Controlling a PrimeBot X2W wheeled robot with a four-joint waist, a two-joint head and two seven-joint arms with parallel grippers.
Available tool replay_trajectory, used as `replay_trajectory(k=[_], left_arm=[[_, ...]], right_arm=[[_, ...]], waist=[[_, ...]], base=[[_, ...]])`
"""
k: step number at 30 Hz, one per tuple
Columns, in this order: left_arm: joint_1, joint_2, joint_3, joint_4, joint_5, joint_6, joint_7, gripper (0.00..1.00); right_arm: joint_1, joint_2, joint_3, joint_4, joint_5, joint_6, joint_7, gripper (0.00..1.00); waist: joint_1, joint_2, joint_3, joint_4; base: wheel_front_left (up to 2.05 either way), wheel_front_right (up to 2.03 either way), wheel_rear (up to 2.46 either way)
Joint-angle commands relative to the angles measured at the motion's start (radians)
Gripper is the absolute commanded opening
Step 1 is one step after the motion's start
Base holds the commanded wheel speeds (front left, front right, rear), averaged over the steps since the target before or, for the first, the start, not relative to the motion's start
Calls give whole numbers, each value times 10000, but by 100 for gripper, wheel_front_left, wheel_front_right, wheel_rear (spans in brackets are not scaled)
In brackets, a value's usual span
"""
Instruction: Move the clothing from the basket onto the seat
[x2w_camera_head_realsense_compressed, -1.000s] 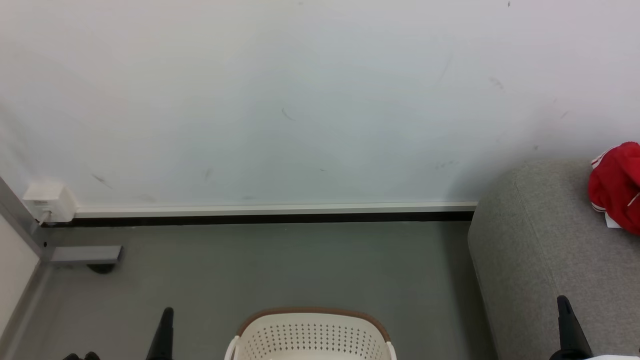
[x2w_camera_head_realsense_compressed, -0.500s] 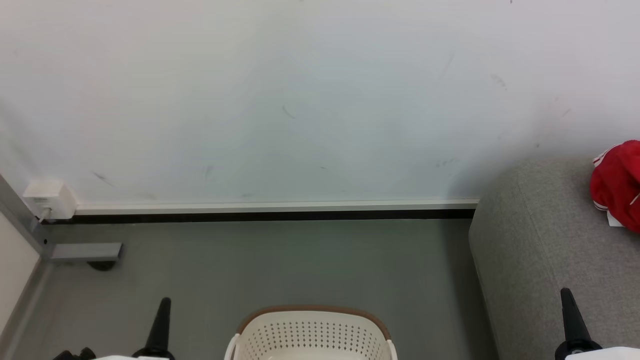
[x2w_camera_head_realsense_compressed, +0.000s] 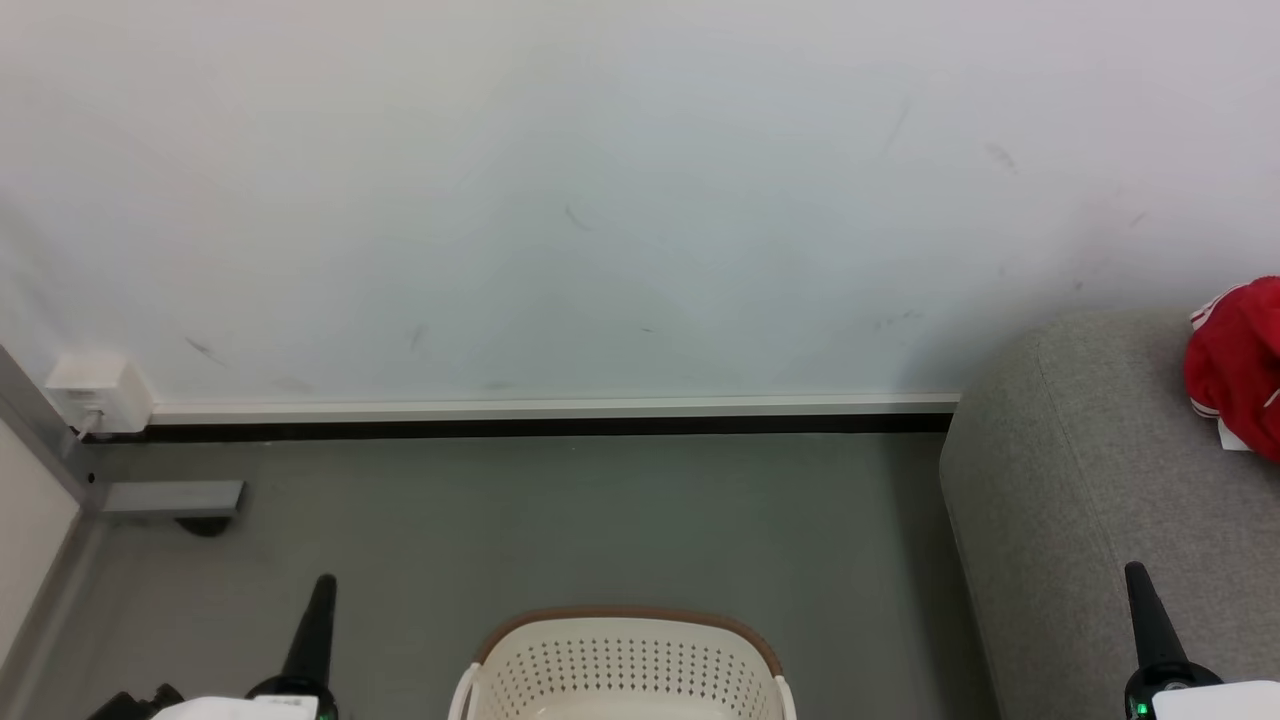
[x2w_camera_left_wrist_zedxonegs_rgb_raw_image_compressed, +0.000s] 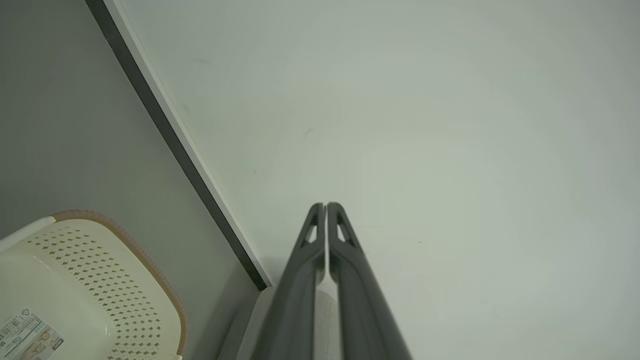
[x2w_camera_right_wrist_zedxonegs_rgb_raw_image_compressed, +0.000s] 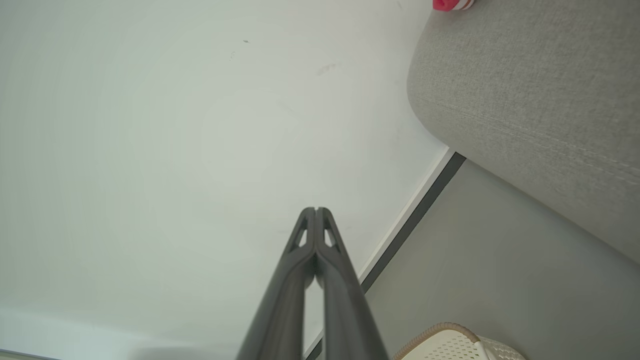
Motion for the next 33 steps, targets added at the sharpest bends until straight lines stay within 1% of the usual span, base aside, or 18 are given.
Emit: replay_trajectory(k=[1, 33], left_arm=[[-173, 38, 52, -91, -186, -85, 67, 0], [-534, -8, 353, -190, -2510, -233, 721, 0]], right_arm=[[-231, -74, -63, -77, 233, -16, 61, 0], [-555, -83, -306, -108, 2750, -23, 717, 0]], waist=[[-1, 0, 5, 2], [-1, 0, 180, 46]], base=[[0, 0, 0], [0, 0, 0]])
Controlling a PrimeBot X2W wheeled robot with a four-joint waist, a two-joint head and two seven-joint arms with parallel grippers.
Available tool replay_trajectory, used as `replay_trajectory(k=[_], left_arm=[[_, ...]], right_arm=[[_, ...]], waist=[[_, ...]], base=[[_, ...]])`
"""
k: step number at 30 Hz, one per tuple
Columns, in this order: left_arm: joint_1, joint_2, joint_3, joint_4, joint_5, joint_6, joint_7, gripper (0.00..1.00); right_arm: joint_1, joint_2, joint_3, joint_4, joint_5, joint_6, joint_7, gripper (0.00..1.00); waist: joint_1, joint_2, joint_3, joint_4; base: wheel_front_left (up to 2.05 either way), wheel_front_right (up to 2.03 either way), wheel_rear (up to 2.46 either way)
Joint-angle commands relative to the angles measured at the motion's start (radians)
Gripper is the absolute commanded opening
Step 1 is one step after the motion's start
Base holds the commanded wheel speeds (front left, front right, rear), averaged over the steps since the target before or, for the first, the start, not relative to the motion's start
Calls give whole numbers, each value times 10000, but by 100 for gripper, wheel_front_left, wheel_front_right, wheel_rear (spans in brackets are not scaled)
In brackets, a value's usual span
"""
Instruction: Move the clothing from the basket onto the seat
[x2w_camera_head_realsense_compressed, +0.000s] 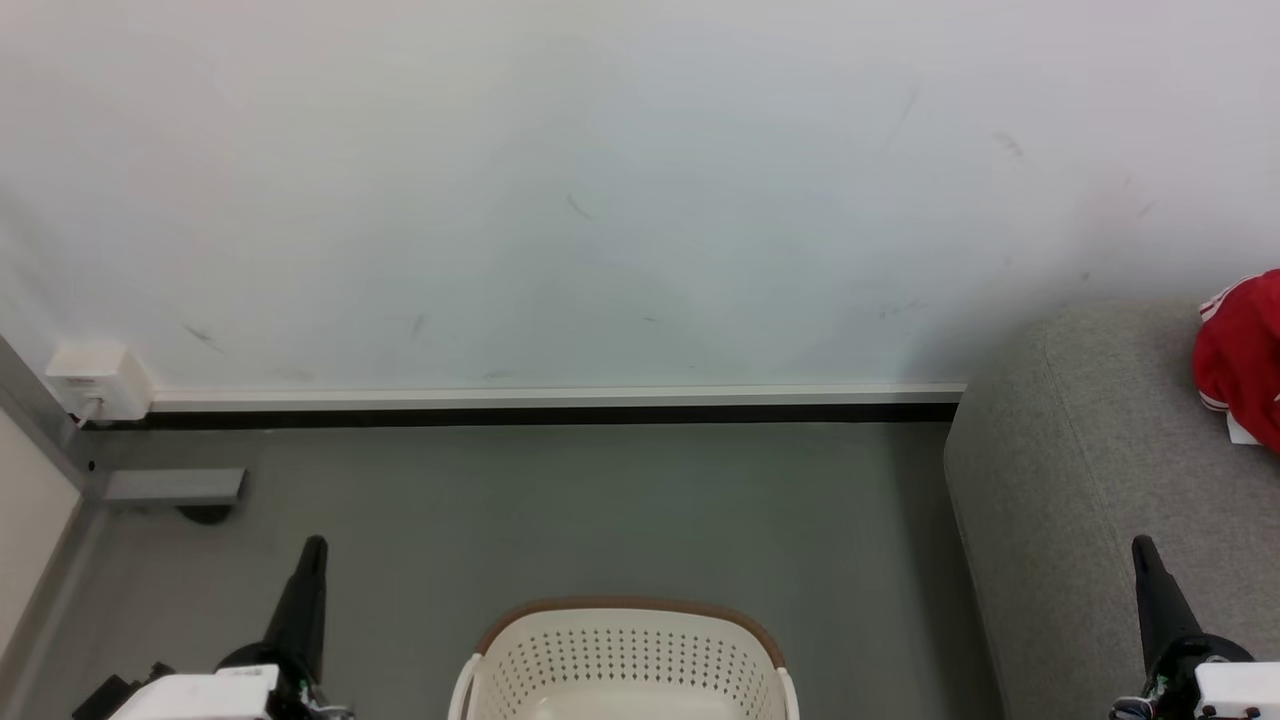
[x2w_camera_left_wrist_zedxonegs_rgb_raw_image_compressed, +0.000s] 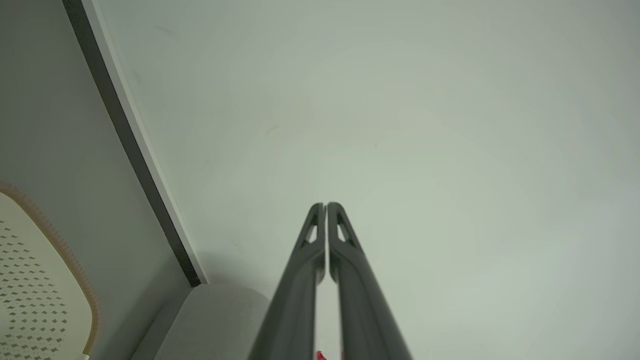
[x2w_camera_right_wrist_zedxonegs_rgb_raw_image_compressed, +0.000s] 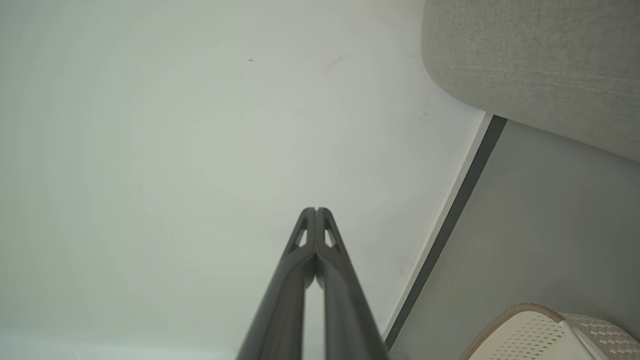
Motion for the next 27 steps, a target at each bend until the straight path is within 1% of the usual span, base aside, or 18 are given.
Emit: replay_trajectory(k=[1, 7, 27], left_arm=[[-132, 21, 61, -39, -248, -74, 66, 0], [-177, 12, 105, -56, -645, -109, 182, 0], [-173, 12, 103, -55, -645, -94, 191, 0]], right_arm=[[-181, -75, -65, -62, 198, -23, 55, 0], [-209, -76, -101, -65, 620, -23, 170, 0], [-187, -75, -99, -63, 606, -23, 179, 0]], waist=[[0, -1, 7, 2], [0, -1, 40, 10], [0, -1, 43, 11]], base=[[0, 0, 0], [0, 0, 0], [0, 0, 0]])
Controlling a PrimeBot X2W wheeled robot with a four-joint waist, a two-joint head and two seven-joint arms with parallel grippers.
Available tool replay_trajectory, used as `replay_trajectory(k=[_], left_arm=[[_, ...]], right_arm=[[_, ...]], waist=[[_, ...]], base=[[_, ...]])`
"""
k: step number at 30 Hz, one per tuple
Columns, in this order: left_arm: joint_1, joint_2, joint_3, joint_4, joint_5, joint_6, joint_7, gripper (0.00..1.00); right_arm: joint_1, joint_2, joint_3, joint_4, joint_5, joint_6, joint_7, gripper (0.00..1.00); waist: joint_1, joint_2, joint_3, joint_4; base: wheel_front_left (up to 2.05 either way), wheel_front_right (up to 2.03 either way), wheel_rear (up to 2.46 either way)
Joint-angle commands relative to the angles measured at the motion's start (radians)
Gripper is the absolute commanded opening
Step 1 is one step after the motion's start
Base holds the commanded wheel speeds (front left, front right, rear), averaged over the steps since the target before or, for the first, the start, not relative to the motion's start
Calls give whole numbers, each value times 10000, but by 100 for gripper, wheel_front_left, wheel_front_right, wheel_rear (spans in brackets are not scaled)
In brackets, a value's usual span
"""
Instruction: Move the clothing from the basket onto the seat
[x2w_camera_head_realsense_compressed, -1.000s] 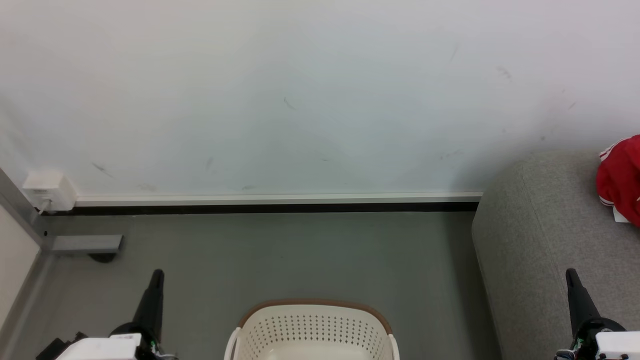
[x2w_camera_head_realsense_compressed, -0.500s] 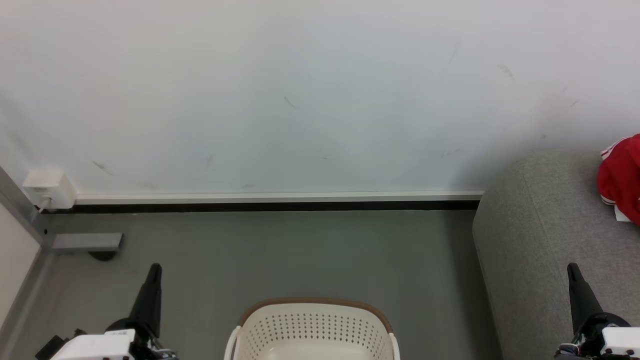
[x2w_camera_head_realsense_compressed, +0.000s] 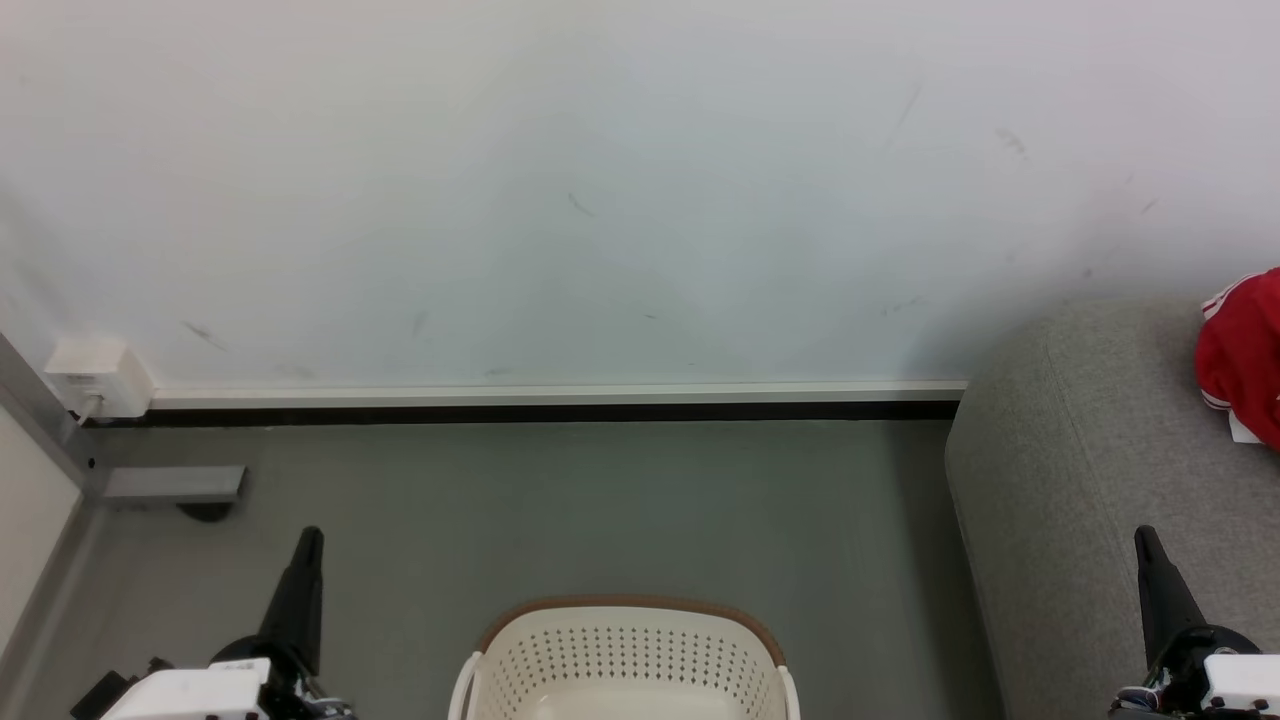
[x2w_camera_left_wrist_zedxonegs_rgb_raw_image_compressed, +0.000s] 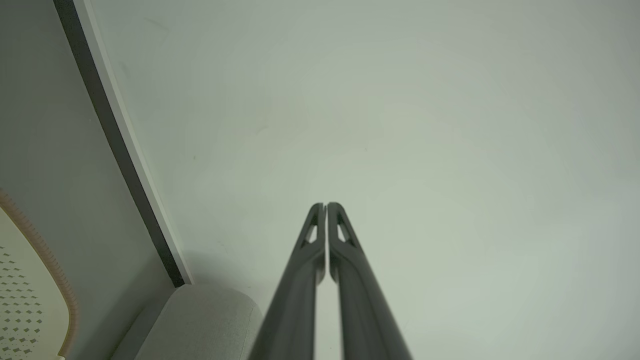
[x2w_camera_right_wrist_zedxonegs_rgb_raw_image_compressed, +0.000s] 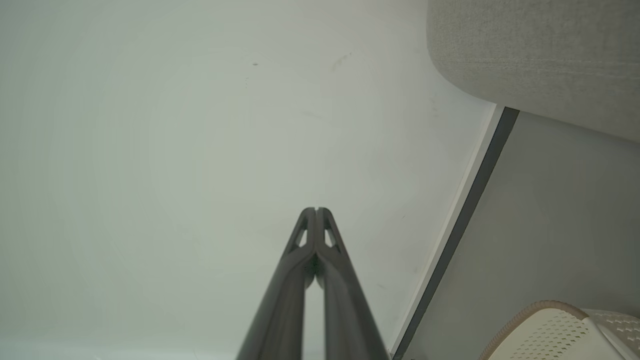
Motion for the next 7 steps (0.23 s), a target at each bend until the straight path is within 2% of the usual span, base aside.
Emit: replay_trajectory(k=[1, 7], left_arm=[[-66, 20, 28, -24, -129, -52, 53, 0], [-66, 20, 28, -24, -129, -54, 51, 0]], right_arm=[[-54, -69, -40, -48, 34, -21, 45, 0], [-54, -69, -40, -48, 34, -21, 45, 0]], waist=[[0, 0, 0, 0], [0, 0, 0, 0]], base=[[0, 0, 0], [0, 0, 0]])
